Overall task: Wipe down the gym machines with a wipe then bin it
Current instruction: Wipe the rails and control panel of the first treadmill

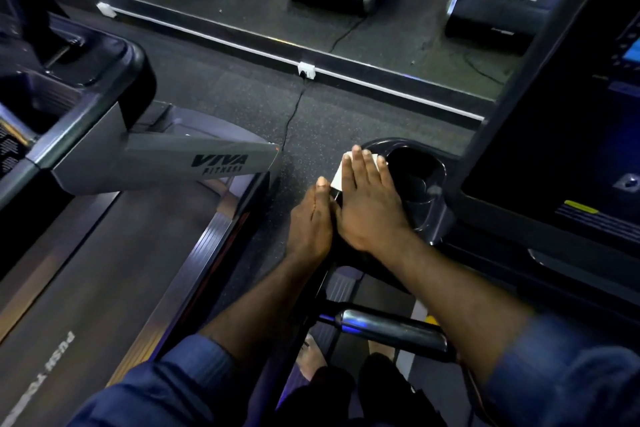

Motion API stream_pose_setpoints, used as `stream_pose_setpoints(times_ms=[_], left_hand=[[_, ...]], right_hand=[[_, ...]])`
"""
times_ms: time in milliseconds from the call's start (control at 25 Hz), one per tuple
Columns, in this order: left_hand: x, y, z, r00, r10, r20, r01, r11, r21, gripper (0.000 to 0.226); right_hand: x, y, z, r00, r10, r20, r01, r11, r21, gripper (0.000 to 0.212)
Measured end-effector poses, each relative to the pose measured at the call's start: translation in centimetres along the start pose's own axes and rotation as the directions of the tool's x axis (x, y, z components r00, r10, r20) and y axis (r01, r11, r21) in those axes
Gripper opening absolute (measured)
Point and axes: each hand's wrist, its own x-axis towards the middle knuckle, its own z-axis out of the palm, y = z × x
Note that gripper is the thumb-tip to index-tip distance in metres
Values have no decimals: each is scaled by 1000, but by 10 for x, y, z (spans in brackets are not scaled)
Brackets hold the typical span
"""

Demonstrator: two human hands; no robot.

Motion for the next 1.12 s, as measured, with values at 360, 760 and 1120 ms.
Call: stream_pose_setpoints(times_ms=[360, 760, 1120], left_hand=[[-4, -3, 7, 982, 176, 64, -185, 964, 192, 44], [3, -8, 9, 958, 251, 138, -284, 894, 348, 53], [10, -8, -3, 963, 204, 176, -255, 897, 360, 42]], right_hand=[[-102, 22, 25, 988, -154, -13, 152, 982, -109, 92], [-83, 30, 15, 1000, 16, 3, -16, 999, -38, 105], [-57, 18, -1, 996, 93, 15, -93, 996, -9, 107]])
